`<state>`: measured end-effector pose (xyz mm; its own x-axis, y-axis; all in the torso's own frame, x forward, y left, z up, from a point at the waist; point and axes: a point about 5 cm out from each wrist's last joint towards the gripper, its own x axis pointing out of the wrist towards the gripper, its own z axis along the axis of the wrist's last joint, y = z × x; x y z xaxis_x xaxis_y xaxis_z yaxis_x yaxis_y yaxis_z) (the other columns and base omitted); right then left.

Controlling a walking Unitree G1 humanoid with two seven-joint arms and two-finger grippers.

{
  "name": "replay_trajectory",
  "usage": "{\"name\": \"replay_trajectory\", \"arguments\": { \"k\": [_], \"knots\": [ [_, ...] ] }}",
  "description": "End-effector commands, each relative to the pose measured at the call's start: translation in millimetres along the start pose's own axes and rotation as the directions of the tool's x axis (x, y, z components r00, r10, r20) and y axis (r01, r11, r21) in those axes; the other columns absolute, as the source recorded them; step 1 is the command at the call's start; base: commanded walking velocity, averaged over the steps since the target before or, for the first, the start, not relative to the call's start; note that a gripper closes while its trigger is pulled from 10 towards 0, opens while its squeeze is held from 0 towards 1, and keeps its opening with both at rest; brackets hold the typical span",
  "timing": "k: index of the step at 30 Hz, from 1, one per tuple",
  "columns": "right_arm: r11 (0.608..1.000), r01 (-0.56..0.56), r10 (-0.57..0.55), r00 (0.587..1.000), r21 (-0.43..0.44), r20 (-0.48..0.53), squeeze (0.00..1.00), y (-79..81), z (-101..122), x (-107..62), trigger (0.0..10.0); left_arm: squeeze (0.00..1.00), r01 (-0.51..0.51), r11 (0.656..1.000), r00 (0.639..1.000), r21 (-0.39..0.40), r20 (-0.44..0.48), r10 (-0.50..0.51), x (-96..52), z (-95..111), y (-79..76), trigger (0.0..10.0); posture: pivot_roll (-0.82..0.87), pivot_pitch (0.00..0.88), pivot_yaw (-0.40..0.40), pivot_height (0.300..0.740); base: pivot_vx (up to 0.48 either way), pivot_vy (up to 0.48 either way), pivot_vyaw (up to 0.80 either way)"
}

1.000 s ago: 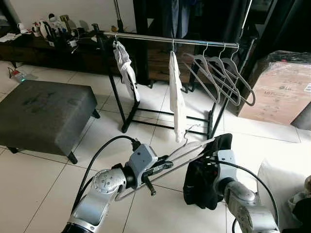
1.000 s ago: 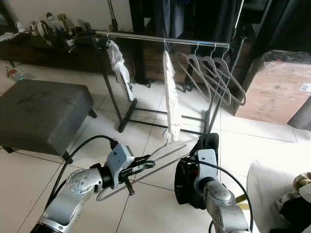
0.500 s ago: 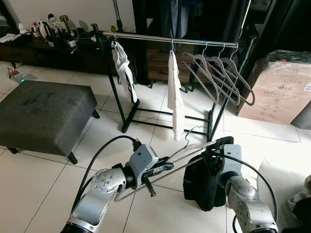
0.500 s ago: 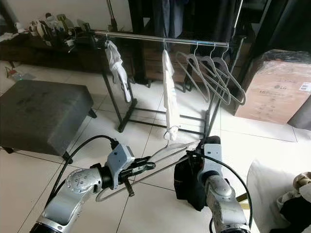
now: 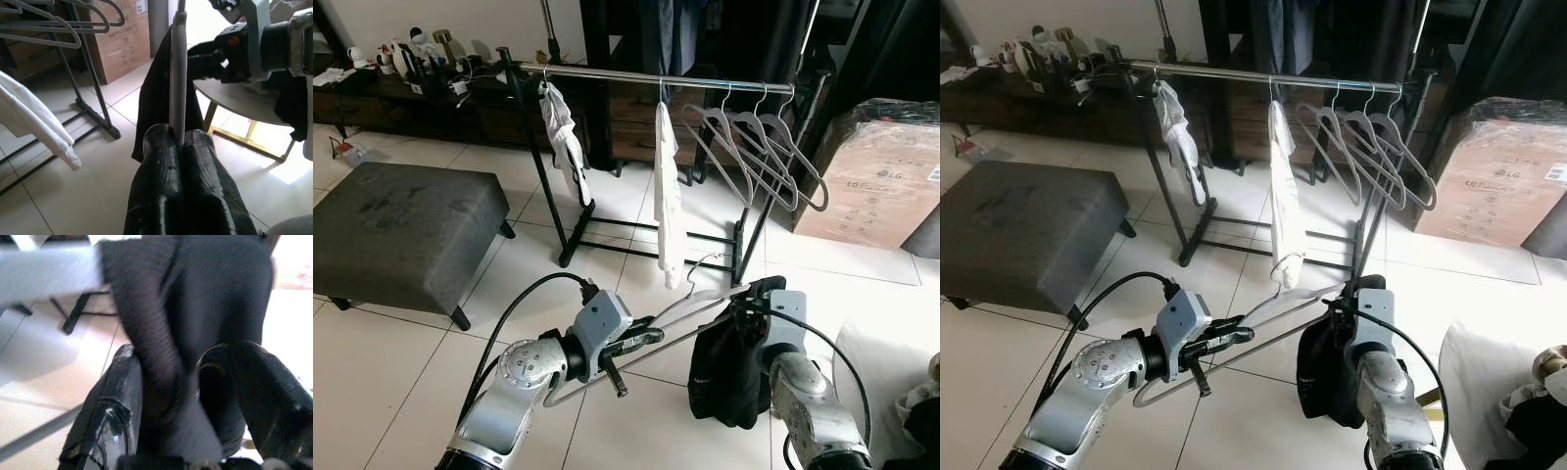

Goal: Hang hanger

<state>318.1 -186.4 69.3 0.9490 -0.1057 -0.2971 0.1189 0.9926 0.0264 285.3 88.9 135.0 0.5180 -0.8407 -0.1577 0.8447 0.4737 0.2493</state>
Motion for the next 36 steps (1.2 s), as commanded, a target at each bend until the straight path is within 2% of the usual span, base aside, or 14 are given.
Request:
{"name": "replay_trajectory", "arguments": {
  "k": [1,18,19,36],
  "knots": [
    [1.0,0.028,-0.028,1.0,0.009,-0.004,0.0,-5.0,-2.3,0.4,10.0,0.0,0.011,1.0,0.998,0.011,0.066,-0.012,0.4,13.4,-1.3,10.0,-0.06,0.17,0.033,0.74,0.0,0.0,0.0],
    [0.996,0.084,-0.084,0.996,0.023,0.023,0.0,-11.9,1.1,3.8,10.0,0.0,0.006,1.0,0.998,0.009,0.064,-0.006,0.5,13.2,-0.5,10.0,-0.06,0.177,0.034,0.74,0.0,0.0,0.0],
    [0.997,0.076,-0.077,0.997,0.025,0.025,0.0,-10.4,1.2,3.8,0.0,0.0,0.005,1.0,0.998,0.009,0.064,-0.006,0.6,13.2,-0.4,10.0,-0.06,0.177,0.033,0.74,0.0,0.0,0.0],
    [1.0,0.012,-0.013,0.999,0.025,0.04,0.0,-2.2,3.3,4.2,0.0,0.0,0.002,1.0,0.998,0.003,0.061,-0.002,0.9,12.5,-0.6,10.0,-0.06,0.182,0.031,0.74,0.0,0.0,0.0]
  ]
}}
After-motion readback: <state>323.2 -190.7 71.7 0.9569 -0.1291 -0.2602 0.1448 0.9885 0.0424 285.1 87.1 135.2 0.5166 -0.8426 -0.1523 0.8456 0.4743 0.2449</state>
